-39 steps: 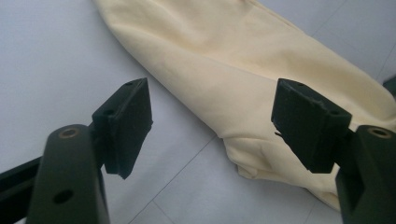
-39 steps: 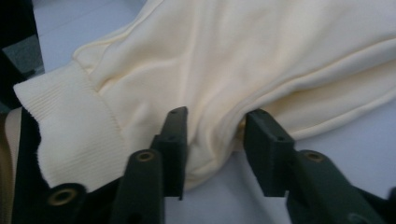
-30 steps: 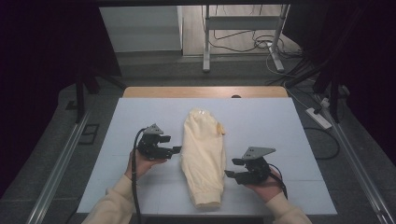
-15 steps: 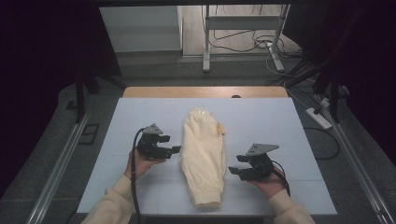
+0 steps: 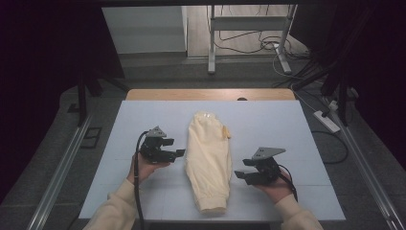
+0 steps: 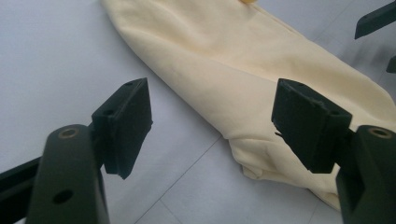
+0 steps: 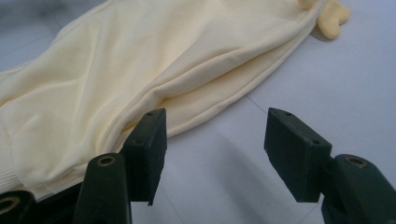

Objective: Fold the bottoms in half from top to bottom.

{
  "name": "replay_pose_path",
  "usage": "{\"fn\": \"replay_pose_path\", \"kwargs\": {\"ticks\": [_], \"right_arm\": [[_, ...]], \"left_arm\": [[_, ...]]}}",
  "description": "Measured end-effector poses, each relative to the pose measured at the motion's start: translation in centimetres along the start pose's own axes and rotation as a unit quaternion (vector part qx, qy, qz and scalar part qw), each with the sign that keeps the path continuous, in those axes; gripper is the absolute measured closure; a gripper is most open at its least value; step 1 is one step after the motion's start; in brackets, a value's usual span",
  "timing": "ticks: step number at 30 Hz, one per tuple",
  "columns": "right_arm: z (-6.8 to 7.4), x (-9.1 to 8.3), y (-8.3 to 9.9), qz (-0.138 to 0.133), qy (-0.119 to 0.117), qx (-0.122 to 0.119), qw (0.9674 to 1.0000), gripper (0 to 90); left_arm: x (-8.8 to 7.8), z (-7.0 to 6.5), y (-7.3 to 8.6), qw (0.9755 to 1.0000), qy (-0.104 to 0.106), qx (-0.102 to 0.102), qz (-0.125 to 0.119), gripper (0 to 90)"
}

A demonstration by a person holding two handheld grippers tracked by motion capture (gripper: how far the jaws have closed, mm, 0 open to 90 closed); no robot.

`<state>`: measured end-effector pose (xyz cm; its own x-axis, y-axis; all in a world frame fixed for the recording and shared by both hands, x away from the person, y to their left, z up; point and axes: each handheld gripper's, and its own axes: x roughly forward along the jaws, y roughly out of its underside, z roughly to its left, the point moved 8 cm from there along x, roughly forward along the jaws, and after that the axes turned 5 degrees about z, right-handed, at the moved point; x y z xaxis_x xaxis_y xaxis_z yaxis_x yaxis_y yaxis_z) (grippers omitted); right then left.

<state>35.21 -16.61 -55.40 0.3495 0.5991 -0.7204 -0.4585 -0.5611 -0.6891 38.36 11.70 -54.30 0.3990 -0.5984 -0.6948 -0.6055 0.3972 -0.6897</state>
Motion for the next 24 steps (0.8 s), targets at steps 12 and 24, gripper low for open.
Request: {"fn": "replay_pose_path", "kwargs": {"ticks": [12,24], "right_arm": [[-0.8,0.5,-1.4,-0.007,0.004,0.0,1.0,38.9],[-2.3,1.4,-3.2,-0.013,0.012,0.004,0.9998,38.4]], "left_arm": [[0.3,0.4,-0.1,1.0,-0.004,-0.001,0.003,27.9],[0.9,1.0,-0.7,1.0,-0.002,-0.007,0.002,27.8]]}}
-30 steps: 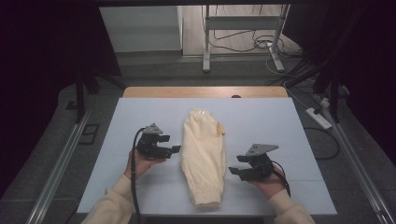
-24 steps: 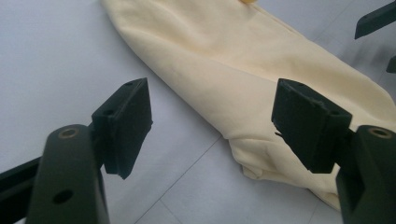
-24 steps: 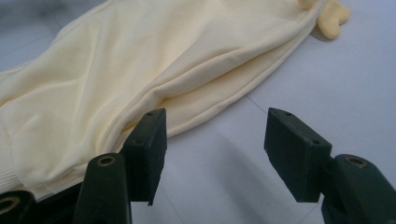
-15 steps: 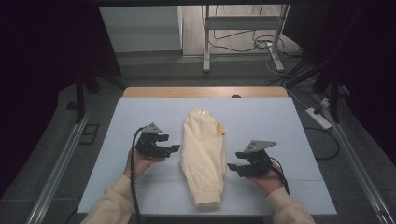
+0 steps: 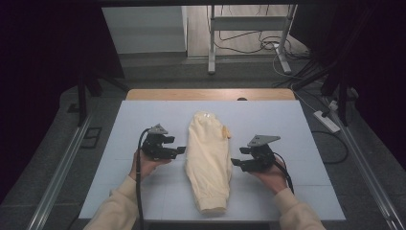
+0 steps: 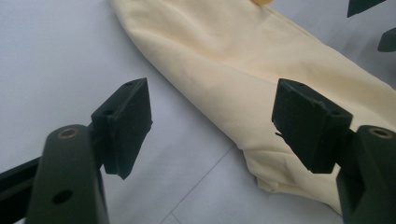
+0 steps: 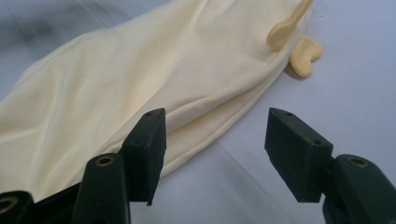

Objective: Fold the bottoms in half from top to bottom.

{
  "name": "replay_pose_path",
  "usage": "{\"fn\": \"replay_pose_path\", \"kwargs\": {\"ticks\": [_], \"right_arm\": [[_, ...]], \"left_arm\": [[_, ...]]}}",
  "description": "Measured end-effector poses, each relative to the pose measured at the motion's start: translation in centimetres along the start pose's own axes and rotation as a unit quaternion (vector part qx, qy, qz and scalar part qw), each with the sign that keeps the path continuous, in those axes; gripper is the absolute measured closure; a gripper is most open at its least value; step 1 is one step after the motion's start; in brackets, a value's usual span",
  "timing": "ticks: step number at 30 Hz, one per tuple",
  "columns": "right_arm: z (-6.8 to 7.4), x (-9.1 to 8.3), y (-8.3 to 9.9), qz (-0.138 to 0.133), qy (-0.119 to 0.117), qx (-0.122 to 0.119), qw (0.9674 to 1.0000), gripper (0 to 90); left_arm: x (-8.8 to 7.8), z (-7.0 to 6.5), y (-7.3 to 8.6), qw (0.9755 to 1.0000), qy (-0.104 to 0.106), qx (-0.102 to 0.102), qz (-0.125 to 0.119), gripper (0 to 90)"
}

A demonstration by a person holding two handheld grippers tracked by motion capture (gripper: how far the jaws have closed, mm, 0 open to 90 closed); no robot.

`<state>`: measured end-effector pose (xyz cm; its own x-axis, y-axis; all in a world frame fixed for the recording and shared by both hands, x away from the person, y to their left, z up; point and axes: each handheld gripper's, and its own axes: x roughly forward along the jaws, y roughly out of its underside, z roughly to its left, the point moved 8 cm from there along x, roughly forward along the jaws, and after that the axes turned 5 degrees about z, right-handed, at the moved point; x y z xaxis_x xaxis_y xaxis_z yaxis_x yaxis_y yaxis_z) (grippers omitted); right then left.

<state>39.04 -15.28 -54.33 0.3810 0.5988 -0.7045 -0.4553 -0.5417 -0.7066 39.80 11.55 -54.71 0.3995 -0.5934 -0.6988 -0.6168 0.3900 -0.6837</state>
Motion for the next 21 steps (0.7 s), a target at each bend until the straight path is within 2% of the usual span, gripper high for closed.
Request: {"fn": "replay_pose_path", "kwargs": {"ticks": [21], "right_arm": [[-0.7,2.1,-2.1,0.001,-0.003,0.002,1.0,37.8]], "left_arm": [[1.8,1.2,-1.1,0.9999,-0.009,0.001,0.012,27.7]]}}
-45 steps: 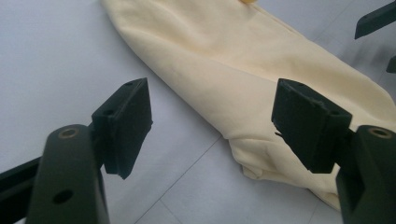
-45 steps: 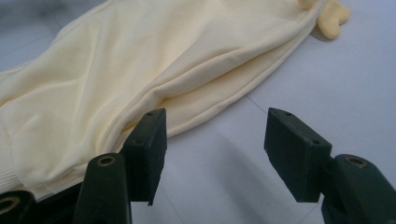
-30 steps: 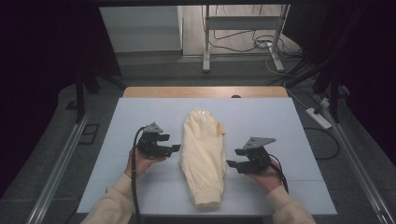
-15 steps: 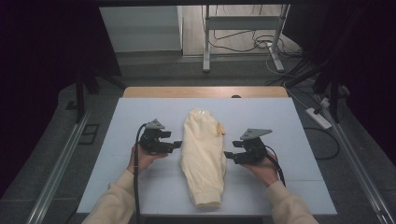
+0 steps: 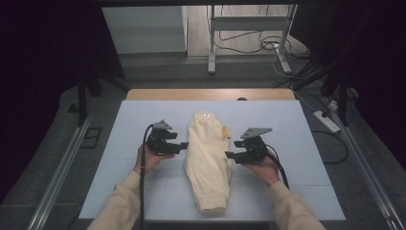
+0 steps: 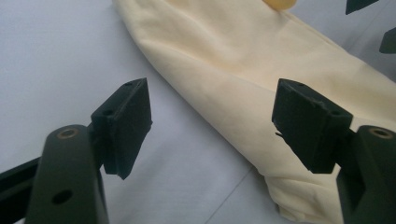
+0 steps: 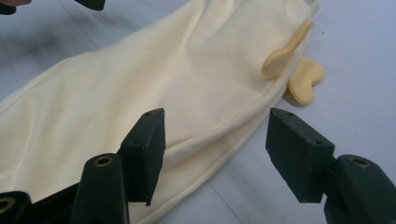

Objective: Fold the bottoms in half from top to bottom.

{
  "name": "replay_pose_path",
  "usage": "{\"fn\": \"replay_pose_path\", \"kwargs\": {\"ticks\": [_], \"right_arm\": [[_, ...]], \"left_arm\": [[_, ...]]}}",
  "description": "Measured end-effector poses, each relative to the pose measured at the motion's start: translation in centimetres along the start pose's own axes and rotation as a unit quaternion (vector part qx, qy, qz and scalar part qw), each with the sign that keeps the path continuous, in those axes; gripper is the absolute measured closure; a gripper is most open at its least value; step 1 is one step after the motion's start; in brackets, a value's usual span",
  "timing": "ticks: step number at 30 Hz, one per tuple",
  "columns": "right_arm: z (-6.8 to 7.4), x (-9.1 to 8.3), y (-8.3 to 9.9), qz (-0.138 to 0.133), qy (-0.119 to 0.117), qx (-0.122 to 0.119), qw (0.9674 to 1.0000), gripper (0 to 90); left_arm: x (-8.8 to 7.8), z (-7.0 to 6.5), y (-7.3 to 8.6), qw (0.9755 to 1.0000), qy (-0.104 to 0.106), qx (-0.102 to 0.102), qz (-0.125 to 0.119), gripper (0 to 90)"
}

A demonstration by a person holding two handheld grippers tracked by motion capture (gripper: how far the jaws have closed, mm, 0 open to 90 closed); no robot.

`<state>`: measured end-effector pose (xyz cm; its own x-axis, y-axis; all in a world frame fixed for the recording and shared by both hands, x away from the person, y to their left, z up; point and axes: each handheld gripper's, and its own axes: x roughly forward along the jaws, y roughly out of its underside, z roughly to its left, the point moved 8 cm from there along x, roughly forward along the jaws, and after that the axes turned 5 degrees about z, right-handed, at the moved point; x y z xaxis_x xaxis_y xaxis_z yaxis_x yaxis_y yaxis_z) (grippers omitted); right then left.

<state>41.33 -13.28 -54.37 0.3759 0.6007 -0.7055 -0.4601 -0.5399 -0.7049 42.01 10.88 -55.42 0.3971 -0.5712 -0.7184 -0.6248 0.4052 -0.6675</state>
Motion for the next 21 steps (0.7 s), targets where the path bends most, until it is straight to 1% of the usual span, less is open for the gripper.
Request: {"fn": "replay_pose_path", "kwargs": {"ticks": [5,10,12,16,21], "right_arm": [[0.0,0.5,-0.4,0.001,-0.003,-0.001,1.0,37.8],[-0.2,1.0,-0.7,0.002,0.002,-0.003,1.0,37.8],[-0.5,1.1,-0.7,0.005,0.002,-0.001,1.0,37.8],[-1.1,1.2,-1.0,0.003,0.006,0.002,1.0,37.8],[-2.1,1.4,-1.5,0.001,0.01,0.008,0.9999,37.8]], "left_arm": [[0.3,0.3,0.0,1.0,-0.002,0.0,0.003,27.7],[0.4,0.5,-0.2,1.0,-0.002,-0.002,0.004,27.6],[0.5,0.7,-0.2,1.0,-0.003,-0.003,0.005,27.5],[0.8,1.1,-0.3,0.9999,-0.006,-0.007,0.006,27.5],[1.1,1.6,-0.9,0.9999,-0.006,-0.006,0.006,27.5]]}}
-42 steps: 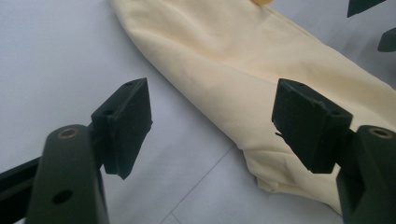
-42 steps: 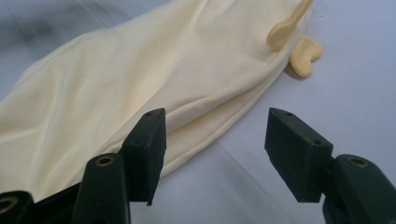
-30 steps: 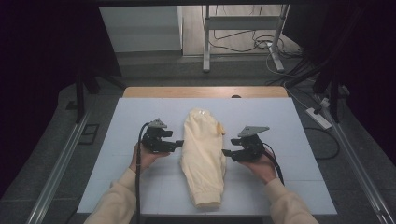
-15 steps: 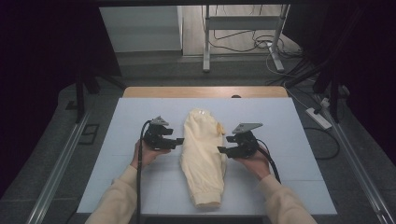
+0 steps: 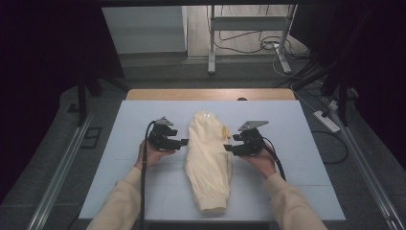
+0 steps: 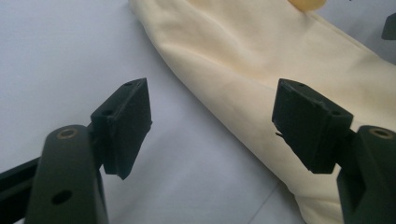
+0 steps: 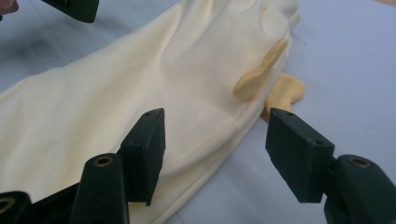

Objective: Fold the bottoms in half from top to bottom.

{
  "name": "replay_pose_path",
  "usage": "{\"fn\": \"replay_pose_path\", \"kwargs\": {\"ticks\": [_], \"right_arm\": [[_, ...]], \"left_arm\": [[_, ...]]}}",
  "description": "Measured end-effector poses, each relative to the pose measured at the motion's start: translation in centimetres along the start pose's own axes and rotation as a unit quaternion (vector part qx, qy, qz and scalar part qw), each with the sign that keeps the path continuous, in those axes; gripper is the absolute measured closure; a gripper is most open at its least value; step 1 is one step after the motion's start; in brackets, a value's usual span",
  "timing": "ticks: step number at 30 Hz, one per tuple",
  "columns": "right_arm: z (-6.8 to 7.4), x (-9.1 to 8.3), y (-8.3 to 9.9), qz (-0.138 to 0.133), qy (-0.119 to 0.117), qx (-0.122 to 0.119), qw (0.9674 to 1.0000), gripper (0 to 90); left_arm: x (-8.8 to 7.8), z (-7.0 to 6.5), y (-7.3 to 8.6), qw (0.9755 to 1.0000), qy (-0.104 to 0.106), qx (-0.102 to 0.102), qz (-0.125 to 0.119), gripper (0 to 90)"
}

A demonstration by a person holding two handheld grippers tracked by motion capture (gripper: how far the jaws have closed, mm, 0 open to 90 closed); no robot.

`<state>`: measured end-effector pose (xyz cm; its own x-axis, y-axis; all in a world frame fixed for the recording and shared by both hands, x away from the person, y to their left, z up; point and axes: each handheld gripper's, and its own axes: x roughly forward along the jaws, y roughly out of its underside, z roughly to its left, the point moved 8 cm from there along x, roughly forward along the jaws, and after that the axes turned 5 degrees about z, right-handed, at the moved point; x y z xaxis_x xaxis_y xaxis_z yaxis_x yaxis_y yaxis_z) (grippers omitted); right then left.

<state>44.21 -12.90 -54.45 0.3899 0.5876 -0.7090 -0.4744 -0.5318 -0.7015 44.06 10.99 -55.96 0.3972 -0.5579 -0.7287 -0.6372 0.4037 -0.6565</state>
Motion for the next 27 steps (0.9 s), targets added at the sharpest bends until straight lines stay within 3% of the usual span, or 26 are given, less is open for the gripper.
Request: {"fn": "replay_pose_path", "kwargs": {"ticks": [11,27], "right_arm": [[-1.6,1.1,-1.8,0.006,0.012,0.002,0.9999,37.8],[-2.9,4.3,-3.4,0.019,0.017,0.018,0.9995,37.8]], "left_arm": [[1.5,0.5,-1.3,0.9999,0.01,-0.009,-0.004,27.5],[3.2,1.8,-3.2,0.9999,0.004,-0.01,0.002,27.6]]}}
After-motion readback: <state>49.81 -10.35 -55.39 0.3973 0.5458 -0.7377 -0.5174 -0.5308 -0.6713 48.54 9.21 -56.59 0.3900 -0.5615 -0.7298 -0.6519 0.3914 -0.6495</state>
